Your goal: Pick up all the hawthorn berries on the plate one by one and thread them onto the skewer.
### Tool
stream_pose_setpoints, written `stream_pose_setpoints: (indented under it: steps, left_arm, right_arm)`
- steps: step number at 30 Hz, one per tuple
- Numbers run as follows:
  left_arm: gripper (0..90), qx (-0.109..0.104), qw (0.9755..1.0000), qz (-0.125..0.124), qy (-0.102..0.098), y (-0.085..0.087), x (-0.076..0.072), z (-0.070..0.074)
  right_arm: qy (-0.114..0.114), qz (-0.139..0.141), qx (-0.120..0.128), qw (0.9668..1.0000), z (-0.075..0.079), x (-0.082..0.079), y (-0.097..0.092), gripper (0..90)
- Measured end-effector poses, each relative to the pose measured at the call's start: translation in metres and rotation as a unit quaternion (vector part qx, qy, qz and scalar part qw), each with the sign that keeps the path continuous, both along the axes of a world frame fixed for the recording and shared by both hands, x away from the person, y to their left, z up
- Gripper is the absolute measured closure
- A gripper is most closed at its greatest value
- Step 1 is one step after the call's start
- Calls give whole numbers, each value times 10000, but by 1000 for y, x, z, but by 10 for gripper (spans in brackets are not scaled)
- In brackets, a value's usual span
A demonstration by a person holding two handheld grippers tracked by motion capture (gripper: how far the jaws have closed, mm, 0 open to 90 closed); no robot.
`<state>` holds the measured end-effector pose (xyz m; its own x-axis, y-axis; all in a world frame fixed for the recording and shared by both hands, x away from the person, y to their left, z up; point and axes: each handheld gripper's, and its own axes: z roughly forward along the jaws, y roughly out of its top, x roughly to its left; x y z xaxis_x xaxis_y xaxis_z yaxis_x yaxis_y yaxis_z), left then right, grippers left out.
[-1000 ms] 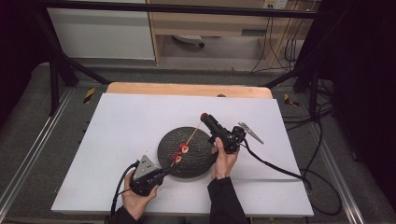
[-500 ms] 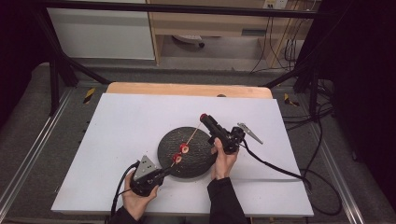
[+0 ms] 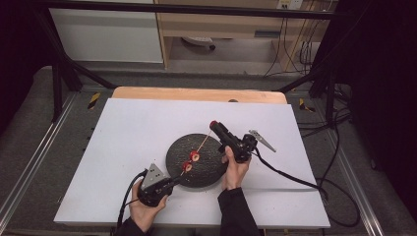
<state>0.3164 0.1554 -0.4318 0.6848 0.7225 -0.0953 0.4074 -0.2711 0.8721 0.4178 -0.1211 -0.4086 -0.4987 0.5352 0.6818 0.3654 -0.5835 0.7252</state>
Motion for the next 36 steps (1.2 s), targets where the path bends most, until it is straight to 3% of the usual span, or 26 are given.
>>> stream_pose_setpoints:
  steps: [21, 36]
  left_arm:
    - [882, -262, 9996, 97, -34, -22, 13, 13]
    - [882, -283, 9995, 104, -48, -30, 26, 18]
  right_arm:
    - [-21, 148, -5, 9999, -2, -7, 2, 632]
    - [23, 260, -132, 9996, -5, -12, 4, 632]
